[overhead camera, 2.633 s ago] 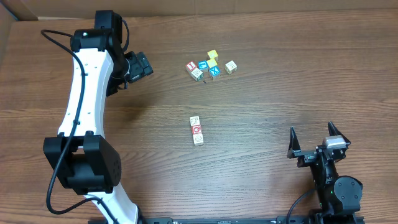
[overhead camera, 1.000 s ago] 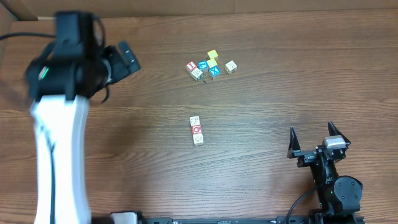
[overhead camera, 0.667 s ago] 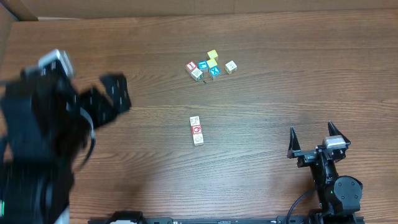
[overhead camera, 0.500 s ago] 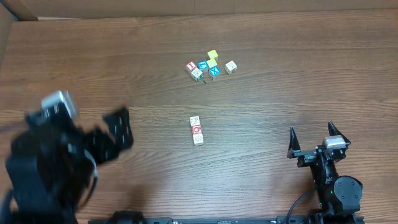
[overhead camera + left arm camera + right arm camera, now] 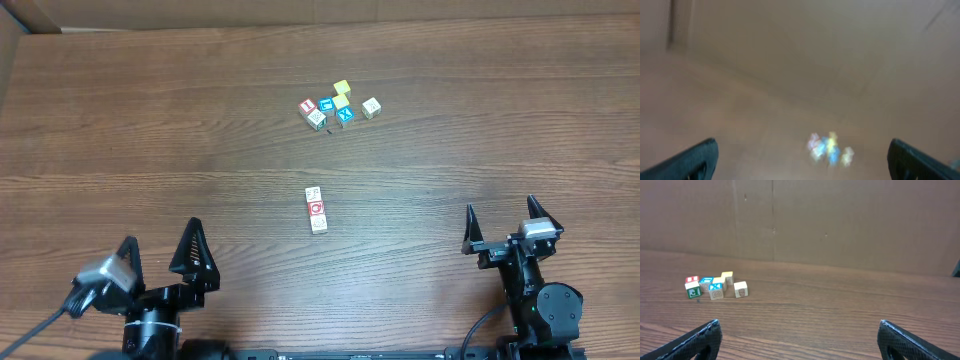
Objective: Flip 3 blocks
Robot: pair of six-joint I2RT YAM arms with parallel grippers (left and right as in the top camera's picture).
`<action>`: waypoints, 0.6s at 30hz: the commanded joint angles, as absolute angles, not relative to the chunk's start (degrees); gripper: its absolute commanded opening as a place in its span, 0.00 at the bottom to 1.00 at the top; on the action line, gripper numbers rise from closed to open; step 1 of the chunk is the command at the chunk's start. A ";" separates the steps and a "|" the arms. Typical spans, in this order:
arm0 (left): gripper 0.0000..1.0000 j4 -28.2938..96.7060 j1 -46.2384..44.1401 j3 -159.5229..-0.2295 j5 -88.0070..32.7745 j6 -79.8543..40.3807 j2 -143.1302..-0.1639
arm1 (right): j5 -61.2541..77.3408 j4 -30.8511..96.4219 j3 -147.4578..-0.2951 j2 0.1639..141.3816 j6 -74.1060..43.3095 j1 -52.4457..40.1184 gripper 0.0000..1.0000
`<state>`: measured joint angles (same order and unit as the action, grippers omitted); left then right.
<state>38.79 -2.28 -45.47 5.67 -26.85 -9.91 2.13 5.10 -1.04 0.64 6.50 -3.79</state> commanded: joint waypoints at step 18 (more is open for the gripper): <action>1.00 -20.23 -2.70 -3.99 3.99 -26.17 -0.21 | 2.24 4.67 -0.45 0.16 6.90 -3.88 1.00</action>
